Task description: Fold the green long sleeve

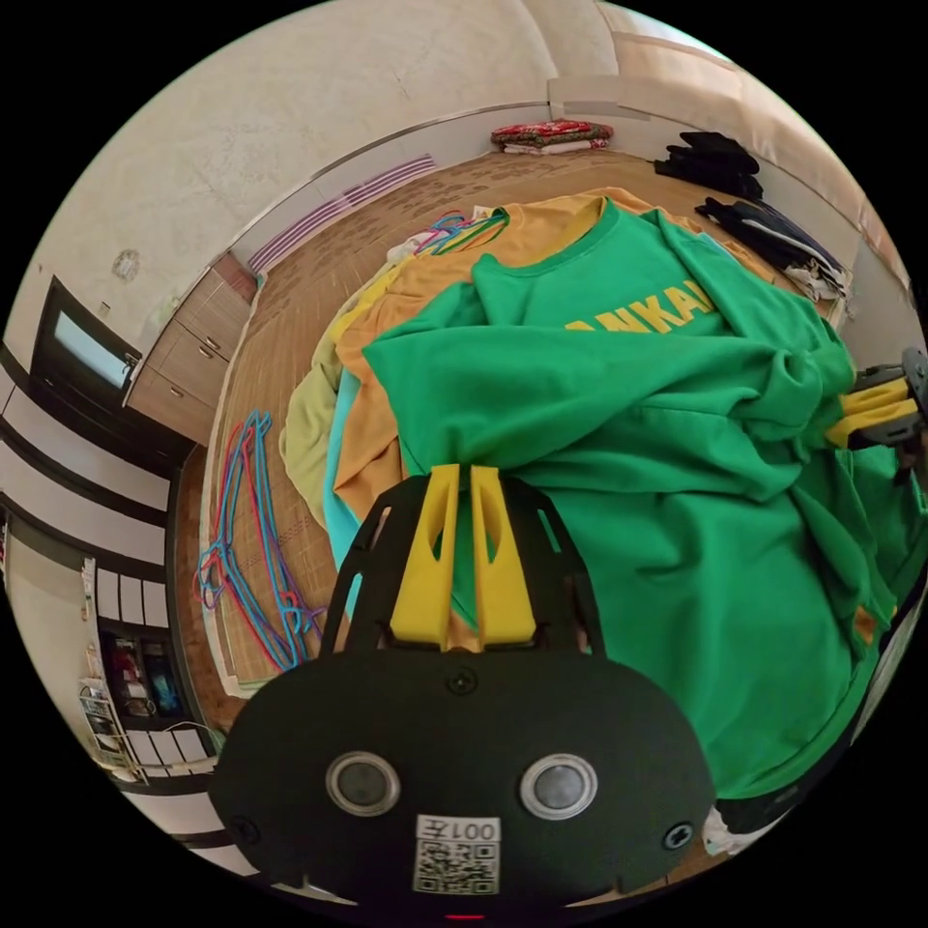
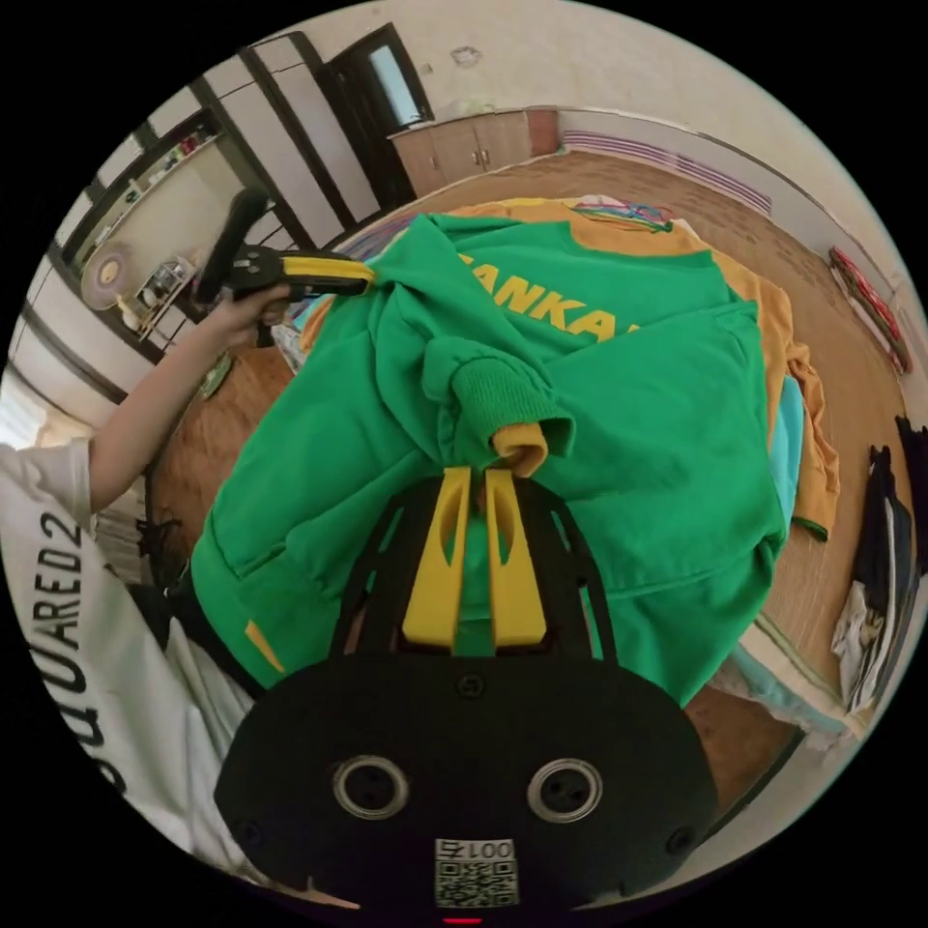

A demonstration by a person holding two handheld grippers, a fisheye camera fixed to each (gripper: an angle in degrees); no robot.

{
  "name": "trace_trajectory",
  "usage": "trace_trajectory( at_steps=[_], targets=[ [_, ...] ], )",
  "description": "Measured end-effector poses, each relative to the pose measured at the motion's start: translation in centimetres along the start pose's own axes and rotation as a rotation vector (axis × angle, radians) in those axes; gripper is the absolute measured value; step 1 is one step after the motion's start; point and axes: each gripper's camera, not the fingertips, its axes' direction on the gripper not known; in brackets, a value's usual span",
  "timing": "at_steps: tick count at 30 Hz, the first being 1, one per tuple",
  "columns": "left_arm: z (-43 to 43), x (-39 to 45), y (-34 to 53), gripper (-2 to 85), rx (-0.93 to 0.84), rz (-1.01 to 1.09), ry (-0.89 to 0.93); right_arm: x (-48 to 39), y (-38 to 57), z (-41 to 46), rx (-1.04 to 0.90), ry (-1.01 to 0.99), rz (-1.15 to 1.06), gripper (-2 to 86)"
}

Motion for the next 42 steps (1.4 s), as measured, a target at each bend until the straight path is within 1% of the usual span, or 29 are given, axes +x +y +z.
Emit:
trace_trajectory(
  at_steps=[4, 6, 8, 10, 11, 13, 16, 18, 19, 20, 21, 22, 25, 27, 30, 34, 37, 40, 42],
  targets=[
    [-0.3, -0.4, 0.0, -0.8, 0.02, 0.018, -0.015, -2.1, 1.7, -5.4, 0.096, 0.008, -0.167, 2.1],
    [-0.6, -1.1, -0.1, -0.9, 0.035, 0.012, -0.035, -3.8, 3.3, -10.0, 0.182, 0.09, -0.281, 1.9],
    [-1.1, -1.7, -0.3, -0.9, 0.069, 0.004, 0.001, -5.3, 4.4, -12.9, 0.223, 0.135, -0.381, 1.8],
    [-1.7, -2.1, -0.5, -1.0, 0.102, -0.002, 0.042, -6.9, 5.2, -14.5, 0.213, 0.165, -0.485, 1.6],
    [-2.1, -2.2, -0.5, -1.0, 0.119, 0.0, 0.051, -7.9, 5.7, -14.7, 0.173, 0.175, -0.539, 1.5],
    [-2.5, -2.3, -0.5, -1.0, 0.131, 0.011, 0.081, -8.7, 6.5, -13.7, 0.11, 0.171, -0.564, 1.4],
    [-2.5, -2.7, 0.4, -1.0, 0.104, 0.043, 0.203, -9.5, 8.4, -9.3, -0.026, 0.2, -0.567, 1.2],
    [-2.1, -2.9, 1.6, -1.0, 0.089, 0.037, 0.279, -11.1, 9.9, -5.6, -0.16, 0.254, -0.614, 0.8],
    [-2.0, -2.9, 1.9, -1.0, 0.075, 0.029, 0.26, -11.4, 10.2, -4.9, -0.194, 0.259, -0.622, 0.7],
    [-1.8, -2.9, 2.3, -1.0, 0.031, 0.025, 0.189, -11.9, 10.5, -3.9, -0.256, 0.261, -0.628, 0.5],
    [-1.8, -2.8, 2.6, -1.0, -0.01, 0.035, 0.141, -12.2, 10.8, -3.4, -0.298, 0.26, -0.63, 0.4],
    [-1.8, -2.8, 2.8, -0.9, -0.02, 0.039, 0.136, -12.3, 10.9, -3.4, -0.309, 0.254, -0.63, 0.3],
    [-2.6, -2.5, 2.9, -0.8, -0.012, 0.051, 0.138, -11.6, 10.8, -5.6, -0.283, 0.193, -0.582, 0.3],
    [-2.9, -1.7, 2.2, 0.3, -0.013, 0.078, 0.083, -9.9, 10.0, -8.1, -0.18, 0.156, -0.47, 0.7],
    [-2.3, -0.2, 0.7, 2.9, -0.037, 0.148, 0.047, -7.2, 8.6, -9.2, -0.051, 0.13, -0.307, 1.4],
    [-1.4, 1.6, -0.6, 5.1, -0.089, 0.231, -0.022, -6.5, 5.7, -7.8, 0.038, 0.156, -0.276, 3.3],
    [-2.0, 2.3, -0.7, 5.0, -0.092, 0.269, -0.052, -6.6, 1.0, -6.3, 0.122, 0.185, -0.299, 5.2],
    [-3.1, 2.4, -0.3, 4.9, -0.072, 0.276, -0.06, -6.1, -5.8, -4.1, 0.167, 0.125, -0.31, 5.8],
    [-3.7, 2.3, 0.2, 4.9, -0.063, 0.269, -0.057, -5.8, -11.8, -1.4, 0.168, 0.036, -0.29, 5.2]
  ],
)
